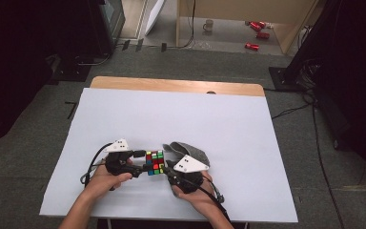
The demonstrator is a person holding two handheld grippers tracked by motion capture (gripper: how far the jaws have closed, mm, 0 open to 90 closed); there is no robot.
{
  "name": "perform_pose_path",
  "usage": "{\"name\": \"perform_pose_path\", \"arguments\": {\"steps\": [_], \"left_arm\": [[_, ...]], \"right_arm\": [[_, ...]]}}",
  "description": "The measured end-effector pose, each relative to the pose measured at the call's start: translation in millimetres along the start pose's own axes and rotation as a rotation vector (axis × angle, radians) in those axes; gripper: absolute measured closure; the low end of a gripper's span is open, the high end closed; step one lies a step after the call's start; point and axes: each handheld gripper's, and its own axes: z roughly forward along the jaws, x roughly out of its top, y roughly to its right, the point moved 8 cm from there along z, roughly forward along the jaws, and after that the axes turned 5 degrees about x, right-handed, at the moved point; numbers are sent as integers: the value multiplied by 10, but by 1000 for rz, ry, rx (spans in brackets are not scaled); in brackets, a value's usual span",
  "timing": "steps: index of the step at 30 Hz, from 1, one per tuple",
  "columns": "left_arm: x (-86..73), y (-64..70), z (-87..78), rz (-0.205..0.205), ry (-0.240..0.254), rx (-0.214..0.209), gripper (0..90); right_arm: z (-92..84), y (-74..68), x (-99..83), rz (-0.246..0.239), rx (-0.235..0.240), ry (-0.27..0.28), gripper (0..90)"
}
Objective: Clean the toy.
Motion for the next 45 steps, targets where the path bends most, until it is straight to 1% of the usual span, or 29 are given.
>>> {"name": "perform_pose_path", "arguments": {"steps": [2, 3, 5, 6, 7, 10, 13, 14, 15, 17, 18, 19, 21, 22, 23, 27, 28, 29, 30, 31, 32, 33, 34, 38, 41, 42, 43, 44, 45], "left_arm": [[12, -9, -6, -2, 11, 7, 305], [13, -1, -6, 14, 15, 13, 310], [12, 2, -4, 27, 18, 24, 310], [18, 8, -11, 47, 31, 38, 302], [18, 8, -11, 47, 31, 38, 301], [37, 41, -50, 71, 62, 17, 295], [38, 82, -69, 128, 89, 13, 262], [28, 94, -65, 159, 92, 24, 250], [0, 124, -49, 219, 88, 44, 220], [-30, 148, -32, 282, 78, 72, 186], [-30, 148, -32, 282, 78, 72, 176], [-60, 163, -3, 319, 62, 97, 154], [-80, 151, 31, 340, 42, 138, 136], [-80, 151, 31, 340, 42, 138, 131], [-101, 130, 66, 357, 24, 173, 131], [-102, 104, 112, 355, 19, 210, 141], [-104, 81, 156, 357, 12, 241, 144], [-110, 66, 179, 357, 6, 258, 156], [-110, 66, 179, 357, 6, 258, 169], [-112, 50, 201, 359, 0, 281, 186], [-112, 50, 201, 359, 0, 281, 216], [-85, 53, 186, 359, 23, 282, 250], [-85, 53, 186, 359, 23, 282, 257], [-98, 80, 191, 351, 21, 254, 260], [-119, 137, 187, 345, 11, 202, 261], [-119, 137, 187, 345, 11, 202, 266], [-123, 197, 164, 327, 10, 139, 275], [-123, 197, 164, 327, 10, 139, 280], [-121, 268, 148, 335, 12, 98, 302]], "right_arm": [[39, 4, -3, 7, 3, -16, 725], [88, 13, -15, 20, 7, -33, 716], [104, 20, -14, 29, 8, -31, 721], [126, 35, -9, 54, 17, -31, 720], [126, 35, -9, 54, 17, -31, 720], [137, 60, 5, 91, 29, -21, 728], [145, 75, 12, 109, 38, -18, 727], [147, 80, 12, 113, 41, -17, 727], [150, 89, 13, 125, 48, -18, 726], [154, 91, 15, 136, 55, -17, 721], [154, 91, 15, 136, 55, -17, 721], [158, 95, 23, 144, 55, -17, 719], [167, 97, 34, 148, 51, -16, 718], [167, 97, 34, 148, 51, -16, 718], [173, 99, 43, 158, 51, -15, 719], [183, 102, 46, 164, 58, -21, 713], [189, 102, 42, 164, 58, -25, 711], [192, 103, 37, 164, 58, -30, 709], [192, 103, 37, 164, 58, -30, 709], [198, 104, 37, 171, 62, -29, 705], [198, 104, 37, 171, 62, -29, 705], [200, 103, 43, 185, 75, -24, 703], [200, 103, 43, 185, 75, -24, 703], [185, 117, 56, 210, 87, -13, 693], [135, 124, 68, 233, 117, 0, 674], [135, 124, 68, 233, 117, 0, 674], [101, 149, 74, 236, 112, 9, 683], [101, 149, 74, 236, 112, 9, 683], [76, 179, 73, 244, 110, 9, 693]]}}
